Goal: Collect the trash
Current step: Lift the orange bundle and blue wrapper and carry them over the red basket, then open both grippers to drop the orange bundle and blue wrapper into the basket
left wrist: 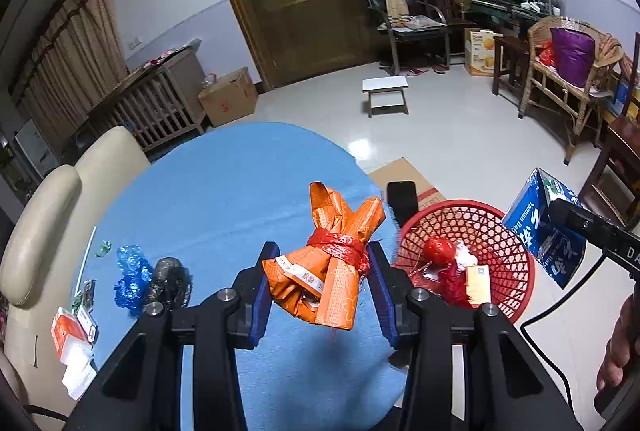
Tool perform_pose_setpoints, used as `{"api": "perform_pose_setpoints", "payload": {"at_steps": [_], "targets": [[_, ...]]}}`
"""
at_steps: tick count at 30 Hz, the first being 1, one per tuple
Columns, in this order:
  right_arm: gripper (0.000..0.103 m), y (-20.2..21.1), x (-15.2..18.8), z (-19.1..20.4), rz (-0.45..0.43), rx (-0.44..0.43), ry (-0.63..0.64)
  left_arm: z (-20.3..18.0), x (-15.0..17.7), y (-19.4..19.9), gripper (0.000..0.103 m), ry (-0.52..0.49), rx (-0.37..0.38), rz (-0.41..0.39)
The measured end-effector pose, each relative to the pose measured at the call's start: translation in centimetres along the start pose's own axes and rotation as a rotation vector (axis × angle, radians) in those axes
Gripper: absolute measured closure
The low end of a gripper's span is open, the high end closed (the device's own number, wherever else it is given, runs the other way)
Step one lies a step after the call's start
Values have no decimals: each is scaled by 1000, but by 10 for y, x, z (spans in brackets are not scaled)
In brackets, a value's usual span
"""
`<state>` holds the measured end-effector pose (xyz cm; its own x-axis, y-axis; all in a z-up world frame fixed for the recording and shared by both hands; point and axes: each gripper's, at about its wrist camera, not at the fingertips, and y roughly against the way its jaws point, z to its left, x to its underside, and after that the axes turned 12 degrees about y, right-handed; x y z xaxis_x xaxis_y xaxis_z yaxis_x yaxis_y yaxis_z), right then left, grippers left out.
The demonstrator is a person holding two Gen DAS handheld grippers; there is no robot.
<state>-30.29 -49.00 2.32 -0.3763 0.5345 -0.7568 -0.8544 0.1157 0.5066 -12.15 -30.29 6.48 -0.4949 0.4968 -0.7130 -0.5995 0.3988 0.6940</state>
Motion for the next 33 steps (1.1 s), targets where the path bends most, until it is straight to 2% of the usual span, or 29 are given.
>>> {"api": "perform_pose_setpoints", "payload": {"at_steps": [12, 33], "targets": [[70, 10, 1, -27, -17, 47, -67, -11, 3, -6, 57, -28, 51, 16], [70, 2, 17, -61, 24, 142, -149, -53, 8, -42, 57, -77, 317, 138]]}}
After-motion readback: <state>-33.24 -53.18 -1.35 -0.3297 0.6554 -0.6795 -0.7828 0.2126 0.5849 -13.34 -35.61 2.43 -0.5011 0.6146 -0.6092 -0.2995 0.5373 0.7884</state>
